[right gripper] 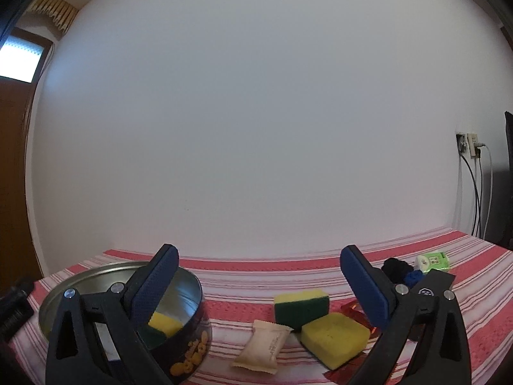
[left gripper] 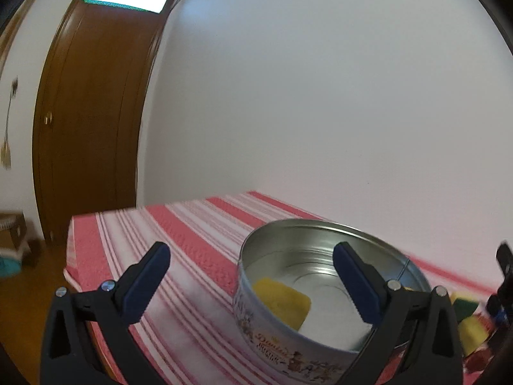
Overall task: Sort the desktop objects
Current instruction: 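Withdraw both tools from the tin back toward the remaining objects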
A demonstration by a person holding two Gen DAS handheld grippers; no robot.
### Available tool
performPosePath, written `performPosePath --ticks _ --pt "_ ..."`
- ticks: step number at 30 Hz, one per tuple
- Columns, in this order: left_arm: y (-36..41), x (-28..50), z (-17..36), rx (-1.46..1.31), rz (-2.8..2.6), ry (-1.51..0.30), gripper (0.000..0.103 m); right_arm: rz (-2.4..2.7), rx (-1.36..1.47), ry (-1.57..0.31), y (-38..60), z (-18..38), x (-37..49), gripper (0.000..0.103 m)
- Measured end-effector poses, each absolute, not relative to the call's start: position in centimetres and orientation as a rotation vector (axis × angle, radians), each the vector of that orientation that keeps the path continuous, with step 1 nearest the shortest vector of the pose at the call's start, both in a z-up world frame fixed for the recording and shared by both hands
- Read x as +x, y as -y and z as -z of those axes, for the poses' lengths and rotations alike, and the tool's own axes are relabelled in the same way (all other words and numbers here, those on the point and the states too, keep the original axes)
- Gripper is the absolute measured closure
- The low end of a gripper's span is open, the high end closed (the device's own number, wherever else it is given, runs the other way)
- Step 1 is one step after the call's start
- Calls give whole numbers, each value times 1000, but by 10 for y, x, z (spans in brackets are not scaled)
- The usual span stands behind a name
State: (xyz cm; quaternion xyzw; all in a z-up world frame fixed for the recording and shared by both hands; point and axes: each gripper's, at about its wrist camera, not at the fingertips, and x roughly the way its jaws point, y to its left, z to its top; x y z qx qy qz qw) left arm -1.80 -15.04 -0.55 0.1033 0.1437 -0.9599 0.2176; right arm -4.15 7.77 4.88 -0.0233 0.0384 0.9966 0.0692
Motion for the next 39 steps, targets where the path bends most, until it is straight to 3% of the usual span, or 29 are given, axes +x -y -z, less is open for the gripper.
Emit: performPosePath --ticks 9,12,24,35,39 --pt "177 -11 25 372 2624 -736 0 -2953 -90 -141 -102 -47 -32 1" --pt "169 -10 27 386 2634 -756 1 -2932 -121 -149 -117 -45 -30 1" --pt "80 -25 4 465 2890 -459 1 -2786 -247 -121 -199 -33 -14 1" --pt "-32 -43 -8 722 3197 -80 1 -2673 -402 -218 -277 -32 6 1" --pt "-70 -44 -1 898 3265 -6 1 -2666 -406 -349 -296 -27 13 1"
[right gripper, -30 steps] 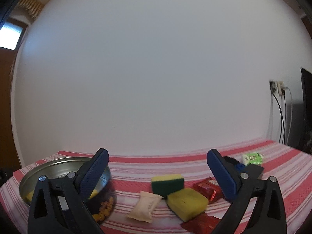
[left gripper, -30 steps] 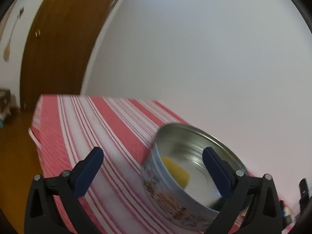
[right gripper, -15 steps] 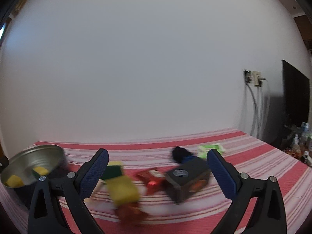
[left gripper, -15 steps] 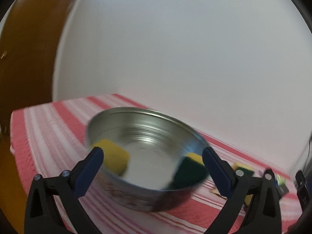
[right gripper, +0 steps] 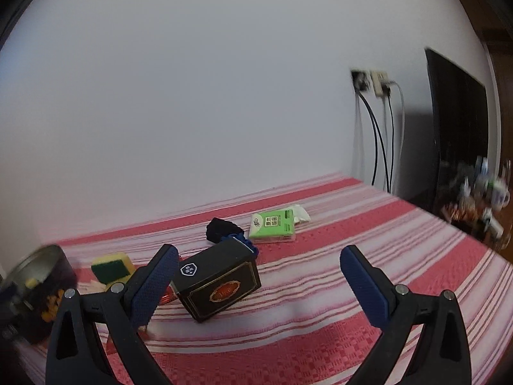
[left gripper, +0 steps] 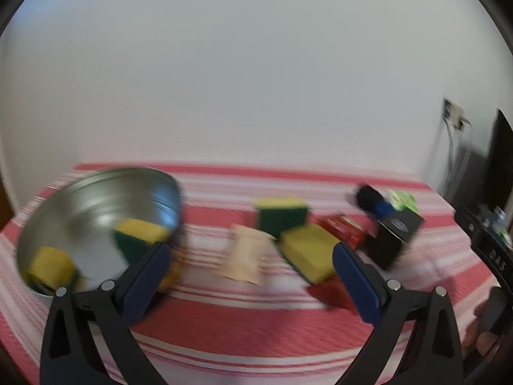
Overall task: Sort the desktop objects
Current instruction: 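Withdraw both tools from the tin back toward the remaining objects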
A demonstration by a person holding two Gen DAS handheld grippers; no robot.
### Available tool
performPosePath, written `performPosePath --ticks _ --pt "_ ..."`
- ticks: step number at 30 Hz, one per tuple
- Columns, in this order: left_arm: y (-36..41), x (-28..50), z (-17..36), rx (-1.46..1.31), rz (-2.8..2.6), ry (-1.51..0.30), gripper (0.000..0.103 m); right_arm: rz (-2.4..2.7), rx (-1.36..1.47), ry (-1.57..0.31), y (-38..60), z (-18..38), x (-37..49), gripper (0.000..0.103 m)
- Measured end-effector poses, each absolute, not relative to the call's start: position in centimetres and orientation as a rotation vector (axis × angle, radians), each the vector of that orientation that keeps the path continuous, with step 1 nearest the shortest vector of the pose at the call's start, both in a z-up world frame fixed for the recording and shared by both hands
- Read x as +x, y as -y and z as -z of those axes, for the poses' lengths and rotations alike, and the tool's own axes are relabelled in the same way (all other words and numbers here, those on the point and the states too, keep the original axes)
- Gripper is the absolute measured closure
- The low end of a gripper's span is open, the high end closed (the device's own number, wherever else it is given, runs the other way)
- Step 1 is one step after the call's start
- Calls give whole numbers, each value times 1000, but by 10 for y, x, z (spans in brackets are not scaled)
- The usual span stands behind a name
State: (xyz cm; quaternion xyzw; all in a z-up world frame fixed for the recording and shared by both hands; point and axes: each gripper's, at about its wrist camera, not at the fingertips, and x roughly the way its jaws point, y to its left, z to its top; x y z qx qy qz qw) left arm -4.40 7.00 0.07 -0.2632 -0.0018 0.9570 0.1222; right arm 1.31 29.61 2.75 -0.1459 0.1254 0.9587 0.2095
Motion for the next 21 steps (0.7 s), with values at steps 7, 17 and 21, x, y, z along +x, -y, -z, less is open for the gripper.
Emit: performPosePath --ticks 7,17,21 --pt "-120 -53 15 -907 -2683 -82 1 -2663 -461 -358 -308 -27 17 1" --pt "-149 -75 51 -1241 -2546 -56 17 -2657 -465 -470 -333 -21 30 1" --pt "-145 -77 52 -1255 -2562 -10 18 -2668 -503 -502 -336 -19 26 1"
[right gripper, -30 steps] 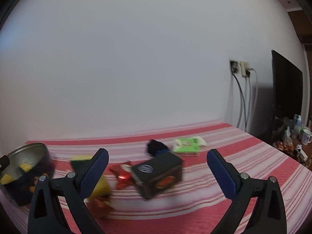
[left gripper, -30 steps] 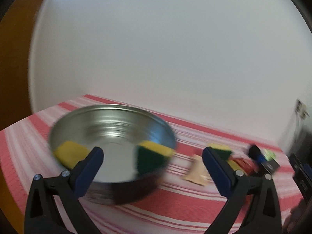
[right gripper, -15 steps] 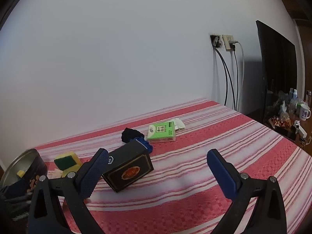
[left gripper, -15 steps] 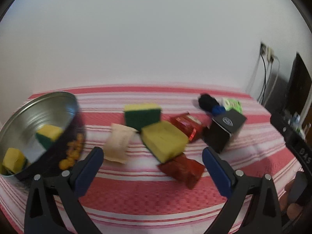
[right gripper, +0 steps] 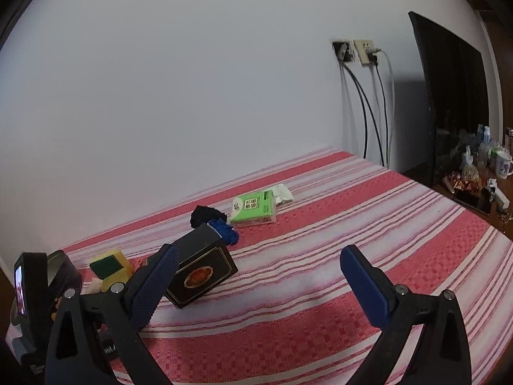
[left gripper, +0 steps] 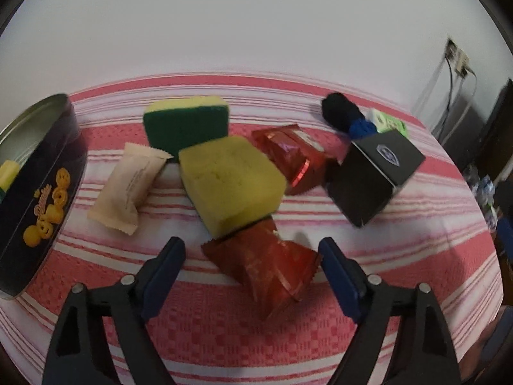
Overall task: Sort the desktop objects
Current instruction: 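Withdraw both tools from the tin back toward the remaining objects, then grasp the red foil wrapper with the left tool while the right tool grasps the black box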
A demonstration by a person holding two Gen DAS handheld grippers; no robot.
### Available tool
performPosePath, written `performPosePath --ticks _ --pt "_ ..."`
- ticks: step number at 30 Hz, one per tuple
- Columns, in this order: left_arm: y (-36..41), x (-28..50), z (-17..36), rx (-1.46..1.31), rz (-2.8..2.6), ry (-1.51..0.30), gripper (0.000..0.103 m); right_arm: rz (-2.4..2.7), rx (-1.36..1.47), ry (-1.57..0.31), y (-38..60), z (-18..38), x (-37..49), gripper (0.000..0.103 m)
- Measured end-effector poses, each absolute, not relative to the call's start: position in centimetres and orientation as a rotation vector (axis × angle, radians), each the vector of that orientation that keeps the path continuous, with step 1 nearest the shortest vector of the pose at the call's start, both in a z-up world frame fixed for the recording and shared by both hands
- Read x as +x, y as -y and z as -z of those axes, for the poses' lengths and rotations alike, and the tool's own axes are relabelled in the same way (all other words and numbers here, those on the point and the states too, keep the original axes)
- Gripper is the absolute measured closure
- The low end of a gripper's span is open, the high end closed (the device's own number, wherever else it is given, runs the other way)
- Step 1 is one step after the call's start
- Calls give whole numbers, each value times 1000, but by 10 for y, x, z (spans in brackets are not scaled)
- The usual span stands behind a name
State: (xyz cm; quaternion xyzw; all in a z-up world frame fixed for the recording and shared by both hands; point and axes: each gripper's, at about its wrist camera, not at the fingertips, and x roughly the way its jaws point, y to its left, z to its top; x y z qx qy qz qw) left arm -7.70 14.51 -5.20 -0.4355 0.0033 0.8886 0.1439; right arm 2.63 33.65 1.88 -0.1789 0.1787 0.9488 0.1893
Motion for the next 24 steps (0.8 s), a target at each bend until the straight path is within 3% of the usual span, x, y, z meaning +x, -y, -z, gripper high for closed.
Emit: performPosePath --ticks 4,6,9,14,18,24 --pt "-147 -77 51 -1268 -2583 -36 25 -2686 -539 -517 -338 -17 22 1" --pt "-146 -77 49 -1257 -2588 -28 43 -2702 -581 -523 -339 -15 17 1" --pt "-130 -78 48 -1228 -2544 81 52 -2749 -679 -512 -339 -12 5 1" --pt "-121 -81 47 -1209 -2497 152 53 -2845 -721 -438 -329 -18 -8 1" --pt "-119 -75 39 -1132 -2507 143 66 -2876 -832 -295 -318 -17 -25 1" --pt "-111 -67 33 -1076 -2494 165 66 -2949 -957 -210 -315 -9 -44 1"
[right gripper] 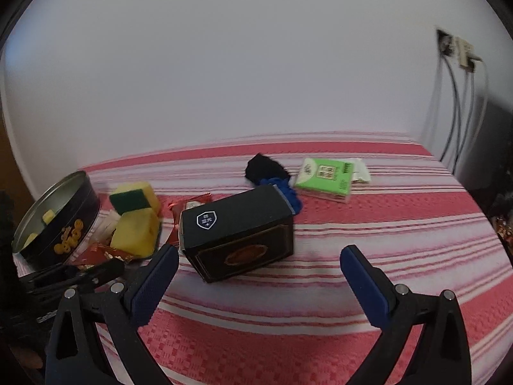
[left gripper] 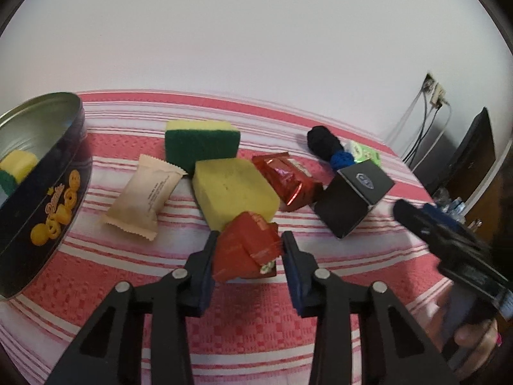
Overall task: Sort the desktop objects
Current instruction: 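Grasp the red foil wrapper with the left tool while the right tool grasps the black box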
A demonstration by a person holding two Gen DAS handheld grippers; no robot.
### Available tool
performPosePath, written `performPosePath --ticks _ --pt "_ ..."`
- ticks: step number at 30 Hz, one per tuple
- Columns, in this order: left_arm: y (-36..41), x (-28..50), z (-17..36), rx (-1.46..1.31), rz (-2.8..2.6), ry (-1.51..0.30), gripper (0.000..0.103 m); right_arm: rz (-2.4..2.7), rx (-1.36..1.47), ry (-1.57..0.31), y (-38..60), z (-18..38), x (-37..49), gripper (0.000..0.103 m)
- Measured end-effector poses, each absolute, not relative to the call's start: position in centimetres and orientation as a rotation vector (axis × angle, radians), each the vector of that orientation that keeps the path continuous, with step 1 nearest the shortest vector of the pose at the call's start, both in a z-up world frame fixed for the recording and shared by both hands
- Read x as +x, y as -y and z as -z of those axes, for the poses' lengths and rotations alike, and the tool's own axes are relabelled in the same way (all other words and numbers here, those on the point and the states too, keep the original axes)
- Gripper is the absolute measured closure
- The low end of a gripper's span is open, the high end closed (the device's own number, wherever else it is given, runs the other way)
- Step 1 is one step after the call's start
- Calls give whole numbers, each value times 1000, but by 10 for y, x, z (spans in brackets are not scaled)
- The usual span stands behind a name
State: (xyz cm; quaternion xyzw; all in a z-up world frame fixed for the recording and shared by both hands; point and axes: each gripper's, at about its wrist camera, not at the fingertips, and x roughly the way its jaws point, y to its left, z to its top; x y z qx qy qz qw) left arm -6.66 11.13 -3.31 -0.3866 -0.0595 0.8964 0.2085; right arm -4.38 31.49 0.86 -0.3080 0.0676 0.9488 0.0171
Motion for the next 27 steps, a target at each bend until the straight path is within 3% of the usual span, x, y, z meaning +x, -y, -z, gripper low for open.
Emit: performPosePath --ticks 16,19,24,27 --pt "-95 -64 21 -957 -2536 225 66 -2860 -1140 -20 -300 6 -97 1" --pt "-94 -65 19 -957 -2535 238 66 -2922 -1165 -201 -314 4 -88 1" --pt "-95 -65 19 -950 -2531 250 66 -2873 -1247 -1003 -362 16 -77 1" --pt "-93 -64 19 -945 -2525 250 66 -2760 -1236 -1349 -381 25 -77 1"
